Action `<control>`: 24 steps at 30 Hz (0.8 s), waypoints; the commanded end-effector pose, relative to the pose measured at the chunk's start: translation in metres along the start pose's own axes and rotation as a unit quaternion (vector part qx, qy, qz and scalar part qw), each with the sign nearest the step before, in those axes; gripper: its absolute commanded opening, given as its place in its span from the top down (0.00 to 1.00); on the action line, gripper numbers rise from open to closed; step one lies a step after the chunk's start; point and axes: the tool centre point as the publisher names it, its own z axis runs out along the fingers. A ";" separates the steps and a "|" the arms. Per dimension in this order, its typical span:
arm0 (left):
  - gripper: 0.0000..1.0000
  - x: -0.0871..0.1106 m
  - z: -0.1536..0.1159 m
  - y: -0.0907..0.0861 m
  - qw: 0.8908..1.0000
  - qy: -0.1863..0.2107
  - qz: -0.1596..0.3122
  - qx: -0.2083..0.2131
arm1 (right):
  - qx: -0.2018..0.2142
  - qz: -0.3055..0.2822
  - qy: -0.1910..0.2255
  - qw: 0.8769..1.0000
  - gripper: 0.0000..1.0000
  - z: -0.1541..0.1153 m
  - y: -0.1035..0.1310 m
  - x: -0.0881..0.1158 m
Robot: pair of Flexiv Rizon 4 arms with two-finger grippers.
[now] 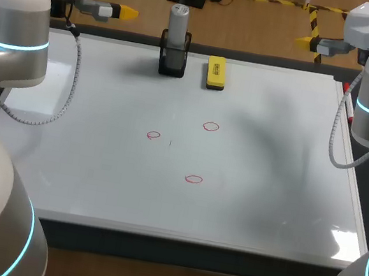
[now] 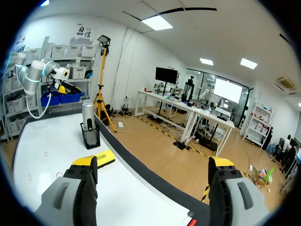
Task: Pick up the inspection probe, press it on each red-marked spot on the whiteboard one by one, put down the probe, pick up the eraser, and wipe off all the red marks.
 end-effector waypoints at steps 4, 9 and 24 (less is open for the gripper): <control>0.00 0.000 0.000 0.000 1.000 0.000 0.000 0.000 | 0.000 0.000 0.000 1.000 0.00 0.000 0.000 0.000; 0.00 0.000 0.000 0.000 1.000 0.000 0.000 0.000 | 0.000 0.000 0.000 1.000 0.00 0.000 0.000 0.000; 0.00 0.007 0.002 -0.002 0.996 0.069 0.058 0.009 | 0.000 0.000 0.000 1.000 0.00 0.000 0.000 0.000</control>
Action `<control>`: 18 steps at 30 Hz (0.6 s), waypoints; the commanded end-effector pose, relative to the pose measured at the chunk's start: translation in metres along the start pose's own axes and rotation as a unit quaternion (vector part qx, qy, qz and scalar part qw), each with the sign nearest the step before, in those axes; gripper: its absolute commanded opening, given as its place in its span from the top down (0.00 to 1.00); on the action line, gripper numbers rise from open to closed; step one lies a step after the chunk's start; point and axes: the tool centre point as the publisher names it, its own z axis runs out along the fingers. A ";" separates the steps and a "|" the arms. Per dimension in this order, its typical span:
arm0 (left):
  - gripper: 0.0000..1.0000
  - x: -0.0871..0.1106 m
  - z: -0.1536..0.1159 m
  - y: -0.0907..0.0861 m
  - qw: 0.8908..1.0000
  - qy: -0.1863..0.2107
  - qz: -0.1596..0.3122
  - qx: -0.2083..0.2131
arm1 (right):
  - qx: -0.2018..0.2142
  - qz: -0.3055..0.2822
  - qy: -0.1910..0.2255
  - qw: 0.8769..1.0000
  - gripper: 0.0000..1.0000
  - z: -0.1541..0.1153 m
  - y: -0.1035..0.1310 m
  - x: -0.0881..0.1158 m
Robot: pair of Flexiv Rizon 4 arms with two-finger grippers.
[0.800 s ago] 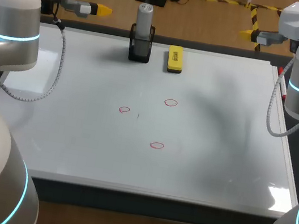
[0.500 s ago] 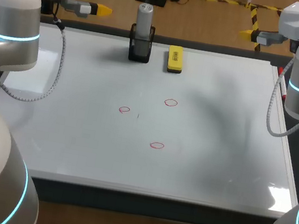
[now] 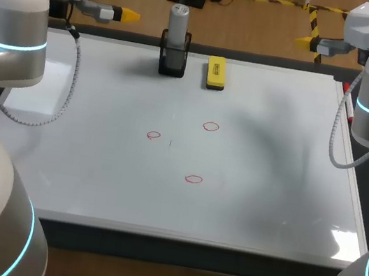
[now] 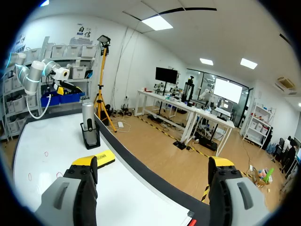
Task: Pick up the inspection probe, press it on each red-marked spot on the whiteboard one by one, put down the probe, pick up the eraser, and wipe off all the red marks.
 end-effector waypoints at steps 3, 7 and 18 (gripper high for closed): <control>0.00 -0.001 -0.002 -0.002 0.996 0.072 0.046 0.014 | 0.000 0.000 0.000 1.000 0.00 0.000 0.000 0.000; 0.00 0.008 0.002 -0.005 0.984 0.155 0.089 0.023 | 0.000 0.000 0.000 1.000 0.00 0.000 0.000 0.000; 0.00 0.026 0.020 -0.007 0.945 0.294 0.133 0.050 | 0.000 0.000 0.000 1.000 0.00 0.000 0.000 0.000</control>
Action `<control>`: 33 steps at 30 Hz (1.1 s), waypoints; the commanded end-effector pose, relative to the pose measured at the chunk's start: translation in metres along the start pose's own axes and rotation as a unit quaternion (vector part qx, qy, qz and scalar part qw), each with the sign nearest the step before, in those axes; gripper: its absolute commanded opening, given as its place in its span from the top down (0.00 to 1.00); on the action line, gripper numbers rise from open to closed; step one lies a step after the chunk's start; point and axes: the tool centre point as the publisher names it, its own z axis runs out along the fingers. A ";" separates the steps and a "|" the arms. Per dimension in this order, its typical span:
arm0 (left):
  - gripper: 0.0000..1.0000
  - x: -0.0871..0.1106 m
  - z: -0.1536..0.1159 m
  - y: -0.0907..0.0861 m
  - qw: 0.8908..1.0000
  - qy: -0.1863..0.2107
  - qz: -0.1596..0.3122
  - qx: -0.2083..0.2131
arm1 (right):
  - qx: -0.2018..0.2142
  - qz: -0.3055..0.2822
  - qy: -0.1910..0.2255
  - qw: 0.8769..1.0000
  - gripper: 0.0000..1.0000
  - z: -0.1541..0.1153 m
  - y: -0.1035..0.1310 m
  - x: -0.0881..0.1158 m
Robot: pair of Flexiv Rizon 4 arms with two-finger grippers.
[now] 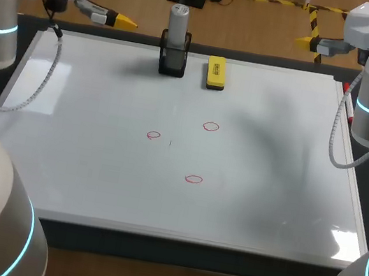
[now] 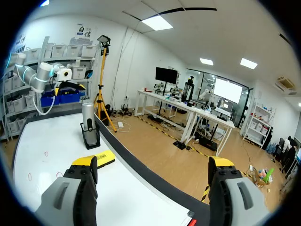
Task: Pick up the inspection probe, press it on each red-marked spot on the whiteboard one by one, put down the probe, pick up the eraser, and wipe off all the red marks.
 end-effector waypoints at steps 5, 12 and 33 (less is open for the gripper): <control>0.00 -0.011 0.018 0.007 0.989 0.144 0.018 0.030 | 0.000 0.000 0.000 1.000 0.00 0.000 0.000 0.000; 0.00 -0.011 0.042 0.011 0.982 0.181 0.021 0.039 | 0.000 0.000 0.000 1.000 0.00 0.000 0.000 0.000; 0.00 -0.005 0.112 0.028 0.980 0.195 0.006 0.044 | 0.000 0.000 0.000 1.000 0.00 0.000 0.000 0.000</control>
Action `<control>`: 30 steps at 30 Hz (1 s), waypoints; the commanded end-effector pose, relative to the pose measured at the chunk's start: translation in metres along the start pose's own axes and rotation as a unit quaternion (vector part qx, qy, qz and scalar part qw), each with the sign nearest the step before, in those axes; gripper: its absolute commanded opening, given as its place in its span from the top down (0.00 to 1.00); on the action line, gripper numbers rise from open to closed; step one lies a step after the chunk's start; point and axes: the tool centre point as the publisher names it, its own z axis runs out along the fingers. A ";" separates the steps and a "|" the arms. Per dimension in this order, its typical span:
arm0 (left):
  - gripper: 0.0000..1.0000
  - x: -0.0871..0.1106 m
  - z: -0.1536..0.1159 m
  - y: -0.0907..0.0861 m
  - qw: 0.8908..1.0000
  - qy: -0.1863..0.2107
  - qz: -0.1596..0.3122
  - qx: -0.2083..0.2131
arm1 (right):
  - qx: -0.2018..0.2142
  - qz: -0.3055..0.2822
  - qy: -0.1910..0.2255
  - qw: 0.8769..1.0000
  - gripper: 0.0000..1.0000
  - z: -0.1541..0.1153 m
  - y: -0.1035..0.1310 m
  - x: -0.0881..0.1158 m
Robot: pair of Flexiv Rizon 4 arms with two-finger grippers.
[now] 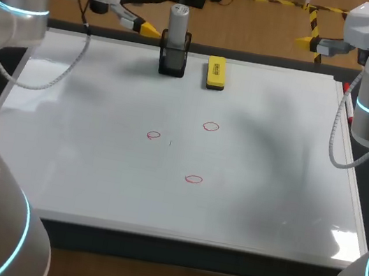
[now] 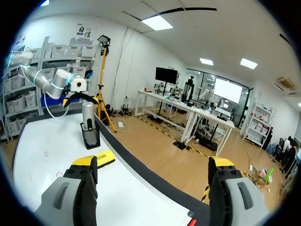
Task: Pick up the inspection probe, press it on each red-marked spot on the whiteboard one by one, put down the probe, pick up the eraser, and wipe off all the red marks.
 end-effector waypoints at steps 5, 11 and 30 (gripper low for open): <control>0.00 -0.010 0.021 0.014 1.000 0.019 -0.011 0.012 | 0.000 0.000 0.000 1.000 0.00 0.000 0.000 0.000; 0.00 -0.014 0.035 0.019 1.000 0.016 -0.015 0.013 | 0.000 0.000 0.000 1.000 0.00 0.000 0.000 0.000; 0.00 -0.016 0.054 0.021 0.999 0.008 -0.021 0.023 | 0.000 0.000 0.000 1.000 0.00 0.000 0.000 0.000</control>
